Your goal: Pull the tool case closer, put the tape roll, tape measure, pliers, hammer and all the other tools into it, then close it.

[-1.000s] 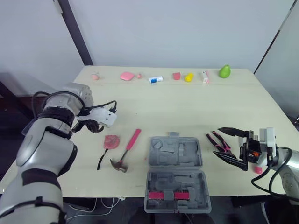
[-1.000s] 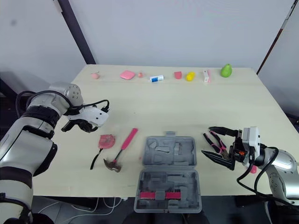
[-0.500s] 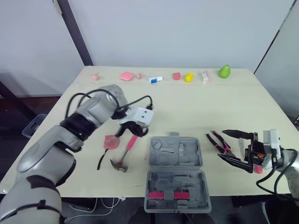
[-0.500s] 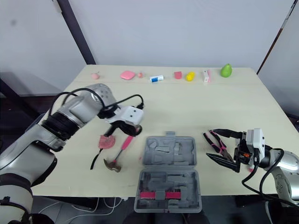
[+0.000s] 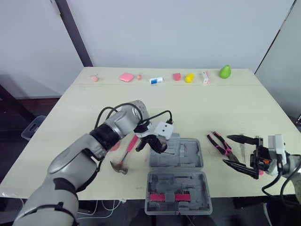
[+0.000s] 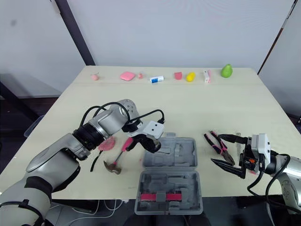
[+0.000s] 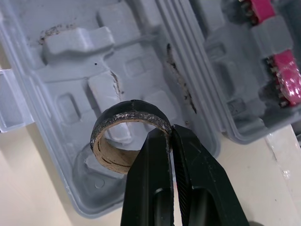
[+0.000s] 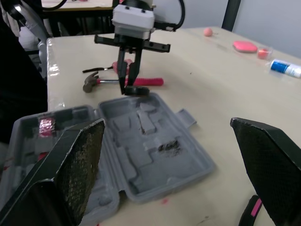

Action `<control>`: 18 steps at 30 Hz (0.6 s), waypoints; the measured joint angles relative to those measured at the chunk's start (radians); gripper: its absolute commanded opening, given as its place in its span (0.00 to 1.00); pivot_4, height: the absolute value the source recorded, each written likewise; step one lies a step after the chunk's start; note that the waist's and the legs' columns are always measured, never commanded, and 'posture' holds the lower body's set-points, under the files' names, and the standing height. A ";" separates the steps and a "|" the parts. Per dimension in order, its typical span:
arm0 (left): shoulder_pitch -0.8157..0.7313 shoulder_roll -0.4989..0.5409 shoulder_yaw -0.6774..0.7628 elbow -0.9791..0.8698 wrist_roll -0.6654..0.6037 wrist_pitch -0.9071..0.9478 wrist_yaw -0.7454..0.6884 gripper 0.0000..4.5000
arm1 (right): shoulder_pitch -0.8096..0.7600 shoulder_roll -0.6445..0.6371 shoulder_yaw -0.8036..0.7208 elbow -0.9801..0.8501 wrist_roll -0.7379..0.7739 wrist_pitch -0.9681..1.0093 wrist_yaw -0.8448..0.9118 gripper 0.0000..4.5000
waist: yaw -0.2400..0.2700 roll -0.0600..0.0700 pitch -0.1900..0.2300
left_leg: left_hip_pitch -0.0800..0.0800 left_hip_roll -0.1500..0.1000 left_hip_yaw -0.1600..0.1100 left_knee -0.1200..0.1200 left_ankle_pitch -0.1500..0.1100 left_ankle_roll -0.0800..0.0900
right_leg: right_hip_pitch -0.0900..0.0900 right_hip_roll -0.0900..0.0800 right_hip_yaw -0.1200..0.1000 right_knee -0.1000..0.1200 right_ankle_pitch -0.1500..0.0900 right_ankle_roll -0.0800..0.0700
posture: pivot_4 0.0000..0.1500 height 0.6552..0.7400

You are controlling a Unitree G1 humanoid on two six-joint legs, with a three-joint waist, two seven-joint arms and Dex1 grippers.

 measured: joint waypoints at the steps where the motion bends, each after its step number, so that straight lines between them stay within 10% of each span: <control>1: 0.000 -0.006 0.008 0.024 0.010 -0.003 0.000 0.02 | 0.004 -0.006 0.000 -0.001 0.000 0.002 0.002 1.00 | 0.000 0.000 0.000 | 0.000 0.000 0.000 0.000 0.000 0.000 | 0.000 0.000 0.000 0.000 0.000 0.000 | 1.00 1.00; 18: -0.029 -0.100 0.096 0.337 0.068 -0.071 0.000 0.02 | 0.022 -0.035 -0.008 -0.044 0.014 0.042 0.004 1.00 | 0.001 0.000 0.000 | 0.000 0.000 0.000 0.000 0.000 0.000 | 0.000 0.000 0.000 0.000 0.000 0.000 | 1.00 1.00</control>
